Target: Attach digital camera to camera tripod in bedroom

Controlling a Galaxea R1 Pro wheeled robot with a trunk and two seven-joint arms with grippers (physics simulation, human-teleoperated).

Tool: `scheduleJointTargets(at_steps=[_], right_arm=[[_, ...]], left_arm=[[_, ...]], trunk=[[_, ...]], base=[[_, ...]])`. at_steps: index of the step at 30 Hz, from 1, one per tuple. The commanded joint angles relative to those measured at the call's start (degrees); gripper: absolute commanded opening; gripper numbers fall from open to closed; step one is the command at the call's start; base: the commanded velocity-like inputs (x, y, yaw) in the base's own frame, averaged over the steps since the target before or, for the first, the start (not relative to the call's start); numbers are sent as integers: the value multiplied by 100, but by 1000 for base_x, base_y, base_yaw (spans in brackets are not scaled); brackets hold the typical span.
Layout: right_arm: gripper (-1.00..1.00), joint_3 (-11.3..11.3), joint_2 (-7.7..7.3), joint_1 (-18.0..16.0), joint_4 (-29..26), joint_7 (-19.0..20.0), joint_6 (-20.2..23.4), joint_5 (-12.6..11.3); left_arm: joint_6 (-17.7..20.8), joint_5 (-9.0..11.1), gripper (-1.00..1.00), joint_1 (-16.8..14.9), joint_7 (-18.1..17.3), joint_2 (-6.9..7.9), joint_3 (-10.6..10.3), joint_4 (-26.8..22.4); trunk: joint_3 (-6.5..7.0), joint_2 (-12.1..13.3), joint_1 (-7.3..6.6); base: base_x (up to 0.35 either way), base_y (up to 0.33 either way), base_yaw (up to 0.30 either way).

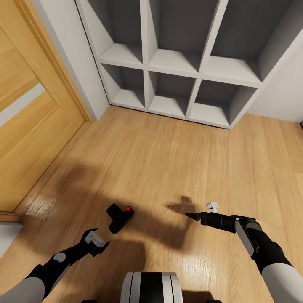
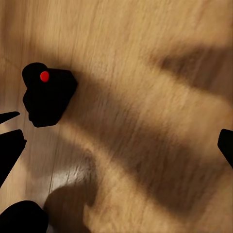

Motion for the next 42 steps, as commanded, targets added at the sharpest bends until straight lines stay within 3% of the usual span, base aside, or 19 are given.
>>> scheduleJointTargets(at_steps=[1, 18, 42], right_arm=[[100, -6, -1, -2, -1, 7, 36, -27], [100, -6, -3, -2, -1, 11, 38, -18], [100, -6, -3, -2, -1, 11, 33, -18]], left_arm=[[-29, -14, 100, -2, 19, 4, -38, -6], [-31, -29, 100, -3, 18, 6, -47, -14], [-21, -41, 100, 4, -16, -68, -73, 70]], trunk=[[-3, -1, -1], [-3, -1, -1], [-3, -1, -1]], base=[[0, 0, 0], [95, 0, 0], [4, 0, 0]])
